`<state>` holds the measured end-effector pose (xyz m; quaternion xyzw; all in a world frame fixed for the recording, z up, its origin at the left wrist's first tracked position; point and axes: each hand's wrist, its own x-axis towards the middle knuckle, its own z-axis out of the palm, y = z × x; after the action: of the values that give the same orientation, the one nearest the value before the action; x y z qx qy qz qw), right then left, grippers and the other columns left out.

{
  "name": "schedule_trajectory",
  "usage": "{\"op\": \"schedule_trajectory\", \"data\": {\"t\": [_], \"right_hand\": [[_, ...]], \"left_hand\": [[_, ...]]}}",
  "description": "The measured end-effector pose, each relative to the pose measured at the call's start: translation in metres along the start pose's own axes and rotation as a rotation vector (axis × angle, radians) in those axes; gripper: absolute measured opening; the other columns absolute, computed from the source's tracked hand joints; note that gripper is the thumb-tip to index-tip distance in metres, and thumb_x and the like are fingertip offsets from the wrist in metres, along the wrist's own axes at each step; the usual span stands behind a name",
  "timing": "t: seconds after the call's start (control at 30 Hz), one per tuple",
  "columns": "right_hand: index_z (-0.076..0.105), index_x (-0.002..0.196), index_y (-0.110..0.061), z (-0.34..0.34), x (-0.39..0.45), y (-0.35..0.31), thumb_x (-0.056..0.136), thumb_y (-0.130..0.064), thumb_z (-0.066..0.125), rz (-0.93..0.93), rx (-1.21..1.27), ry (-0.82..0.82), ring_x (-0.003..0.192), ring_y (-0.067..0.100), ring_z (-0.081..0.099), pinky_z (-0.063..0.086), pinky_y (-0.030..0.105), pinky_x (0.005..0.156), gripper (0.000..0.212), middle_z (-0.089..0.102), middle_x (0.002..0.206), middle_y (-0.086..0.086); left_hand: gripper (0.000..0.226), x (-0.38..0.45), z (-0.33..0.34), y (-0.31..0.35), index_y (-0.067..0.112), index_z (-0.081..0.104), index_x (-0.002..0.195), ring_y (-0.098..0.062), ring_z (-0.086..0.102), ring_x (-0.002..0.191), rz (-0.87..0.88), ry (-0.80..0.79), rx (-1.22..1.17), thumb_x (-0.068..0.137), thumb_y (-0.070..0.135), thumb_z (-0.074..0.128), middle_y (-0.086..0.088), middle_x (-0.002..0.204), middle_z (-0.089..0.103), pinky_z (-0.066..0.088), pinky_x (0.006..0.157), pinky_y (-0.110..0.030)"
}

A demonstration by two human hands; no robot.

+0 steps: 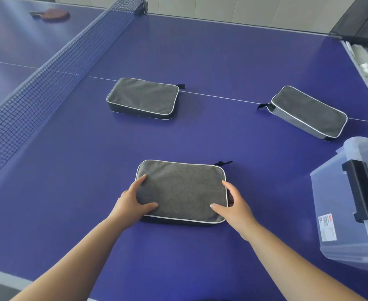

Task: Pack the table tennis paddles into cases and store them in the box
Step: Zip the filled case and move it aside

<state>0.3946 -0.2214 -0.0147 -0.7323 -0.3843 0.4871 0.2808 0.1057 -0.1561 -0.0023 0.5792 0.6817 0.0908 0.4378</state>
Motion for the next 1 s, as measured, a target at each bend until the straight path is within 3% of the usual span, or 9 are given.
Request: {"op": "schedule_trajectory", "data": {"t": [0.37,0.53,0.73,0.87,1.0], "right_hand": [[0.035,0.141,-0.048,0.01,0.013,-0.031,0.082,-0.024,0.074,-0.075,-0.051,0.08,0.126,0.011,0.04,0.04,0.036,0.103,0.074,0.041,0.144,-0.007],[0.036,0.141,-0.047,0.039,0.037,-0.079,0.083,-0.023,0.074,-0.106,0.001,0.143,0.123,0.005,0.035,0.036,0.033,0.104,0.073,0.04,0.143,-0.011],[0.038,0.141,-0.045,0.083,0.086,-0.142,0.084,-0.021,0.073,-0.169,0.074,0.205,0.134,0.007,0.034,0.035,0.032,0.105,0.071,0.04,0.146,-0.016],[0.039,0.141,-0.043,0.105,0.127,-0.178,0.086,-0.021,0.072,-0.196,0.135,0.236,0.121,0.004,0.036,0.036,0.028,0.097,0.068,0.039,0.142,-0.016],[0.042,0.139,-0.044,0.117,0.17,-0.21,0.086,-0.022,0.071,-0.213,0.18,0.272,0.123,0.006,0.04,0.04,0.03,0.101,0.064,0.042,0.14,-0.015]], "left_hand": [[0.094,0.02,-0.03,0.0,0.049,0.027,0.147,-0.008,0.043,0.113,0.111,0.005,-0.113,0.076,0.023,0.083,0.014,0.138,0.043,0.041,0.089,-0.026],[0.094,0.059,-0.084,0.004,0.054,0.025,0.146,-0.009,0.043,0.114,0.165,0.003,-0.14,0.077,0.024,0.082,0.022,0.134,0.038,0.041,0.087,-0.025],[0.095,0.121,-0.162,0.012,0.055,0.025,0.145,-0.009,0.043,0.112,0.217,0.044,-0.135,0.076,0.024,0.083,0.022,0.131,0.038,0.04,0.085,-0.024],[0.093,0.168,-0.2,0.021,0.054,0.027,0.144,-0.01,0.047,0.11,0.26,0.115,-0.145,0.075,0.026,0.083,0.019,0.13,0.042,0.041,0.077,-0.019],[0.091,0.213,-0.226,0.036,0.052,0.029,0.145,-0.01,0.044,0.113,0.297,0.158,-0.16,0.075,0.028,0.083,0.016,0.13,0.042,0.04,0.085,-0.026]]}}
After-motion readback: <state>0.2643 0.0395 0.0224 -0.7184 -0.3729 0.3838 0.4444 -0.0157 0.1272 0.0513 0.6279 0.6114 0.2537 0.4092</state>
